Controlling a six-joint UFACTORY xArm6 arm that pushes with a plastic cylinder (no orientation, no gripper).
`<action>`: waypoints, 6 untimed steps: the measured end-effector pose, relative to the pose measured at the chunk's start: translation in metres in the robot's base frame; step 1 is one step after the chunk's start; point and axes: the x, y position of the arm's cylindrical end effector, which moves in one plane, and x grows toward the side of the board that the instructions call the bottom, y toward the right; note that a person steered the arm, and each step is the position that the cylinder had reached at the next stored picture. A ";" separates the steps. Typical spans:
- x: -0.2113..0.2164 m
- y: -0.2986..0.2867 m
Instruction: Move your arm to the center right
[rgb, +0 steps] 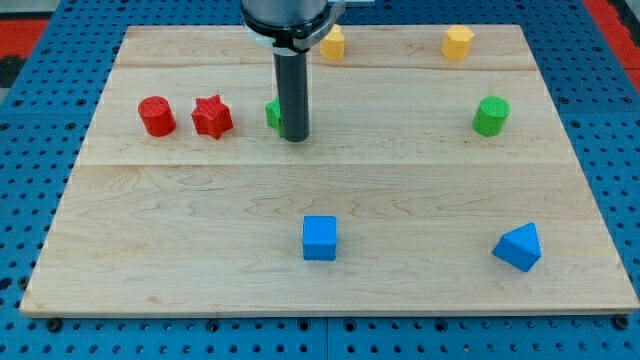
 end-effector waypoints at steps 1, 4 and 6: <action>0.013 0.057; 0.014 0.215; -0.008 0.266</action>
